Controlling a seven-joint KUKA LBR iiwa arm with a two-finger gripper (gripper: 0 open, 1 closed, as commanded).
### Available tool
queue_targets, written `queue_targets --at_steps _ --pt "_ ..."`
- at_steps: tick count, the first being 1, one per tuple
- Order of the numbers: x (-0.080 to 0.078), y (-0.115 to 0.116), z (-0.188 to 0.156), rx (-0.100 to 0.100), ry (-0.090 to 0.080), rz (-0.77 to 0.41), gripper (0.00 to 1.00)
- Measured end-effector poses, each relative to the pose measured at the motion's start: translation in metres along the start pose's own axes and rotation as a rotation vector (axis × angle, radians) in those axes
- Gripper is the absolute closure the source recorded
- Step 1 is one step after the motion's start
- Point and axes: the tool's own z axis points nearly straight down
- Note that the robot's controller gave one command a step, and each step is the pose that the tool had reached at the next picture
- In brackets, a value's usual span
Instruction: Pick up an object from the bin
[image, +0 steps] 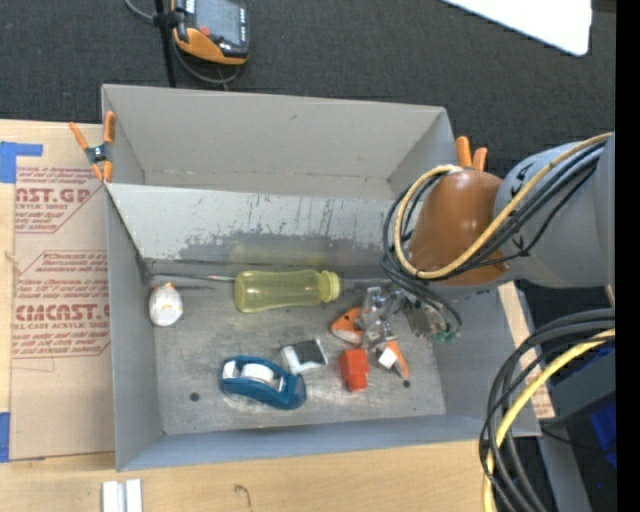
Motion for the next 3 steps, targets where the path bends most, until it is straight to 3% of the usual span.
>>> queue_targets --at_steps 1,2,3 --pt "0.0079 -0.0003 0.0048 -0.003 0.029 0.0 0.0" --pt "0.0003 0.0001 0.0002 0.0 0.001 0.001 1.0" --pt "0.0003 0.0001 0.0002 0.0 0.001 0.001 1.0"
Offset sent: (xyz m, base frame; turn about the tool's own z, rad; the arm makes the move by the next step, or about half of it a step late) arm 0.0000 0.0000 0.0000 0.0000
